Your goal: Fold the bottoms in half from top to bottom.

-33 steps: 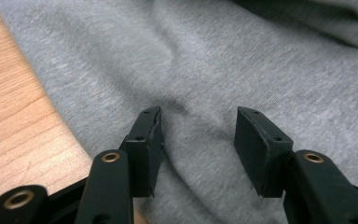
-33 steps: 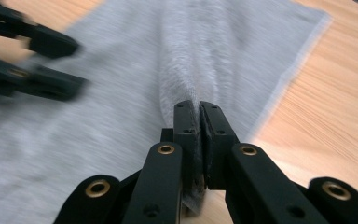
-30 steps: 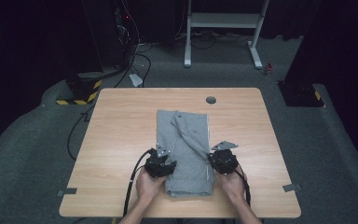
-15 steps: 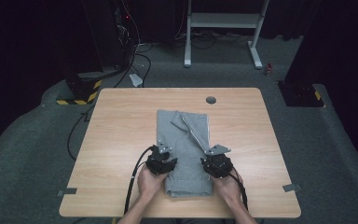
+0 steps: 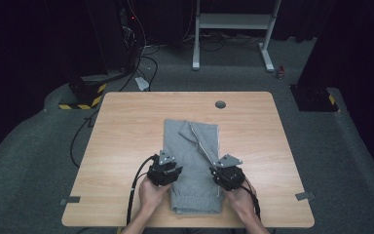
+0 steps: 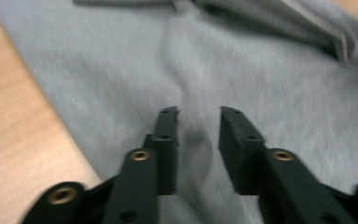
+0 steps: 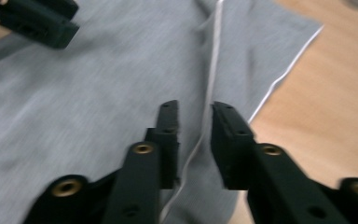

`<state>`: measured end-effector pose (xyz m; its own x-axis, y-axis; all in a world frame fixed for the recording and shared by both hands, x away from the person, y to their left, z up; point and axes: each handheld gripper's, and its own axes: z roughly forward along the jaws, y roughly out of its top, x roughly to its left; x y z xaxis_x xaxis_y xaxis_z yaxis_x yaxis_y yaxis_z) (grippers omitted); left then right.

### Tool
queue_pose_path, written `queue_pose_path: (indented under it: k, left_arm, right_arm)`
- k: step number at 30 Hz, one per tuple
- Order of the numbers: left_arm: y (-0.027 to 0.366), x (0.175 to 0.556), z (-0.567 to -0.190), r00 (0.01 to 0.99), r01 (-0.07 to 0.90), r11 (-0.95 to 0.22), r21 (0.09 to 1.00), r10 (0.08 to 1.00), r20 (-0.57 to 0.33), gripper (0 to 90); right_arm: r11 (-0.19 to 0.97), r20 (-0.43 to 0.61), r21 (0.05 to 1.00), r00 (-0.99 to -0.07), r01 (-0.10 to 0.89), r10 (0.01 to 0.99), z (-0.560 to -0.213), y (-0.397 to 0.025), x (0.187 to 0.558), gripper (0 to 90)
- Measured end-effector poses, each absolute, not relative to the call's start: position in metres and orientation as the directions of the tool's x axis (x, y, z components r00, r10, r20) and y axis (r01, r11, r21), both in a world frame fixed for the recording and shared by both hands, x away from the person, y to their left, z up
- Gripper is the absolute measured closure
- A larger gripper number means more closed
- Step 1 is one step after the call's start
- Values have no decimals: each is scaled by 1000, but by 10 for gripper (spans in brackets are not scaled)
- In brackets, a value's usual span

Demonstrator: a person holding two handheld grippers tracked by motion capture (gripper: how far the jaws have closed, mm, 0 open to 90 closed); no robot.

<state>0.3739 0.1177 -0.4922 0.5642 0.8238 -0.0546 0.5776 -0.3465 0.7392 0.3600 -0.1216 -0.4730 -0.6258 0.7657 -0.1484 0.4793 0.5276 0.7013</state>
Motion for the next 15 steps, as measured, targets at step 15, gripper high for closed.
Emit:
queue_pose_path:
  k: [15]
  left_arm:
    - [121, 394, -499, 542, 622, -365, 693, 839, -44, 882]
  right_arm:
    - [468, -105, 697, -569, 542, 815, -471, -134, 392, 844]
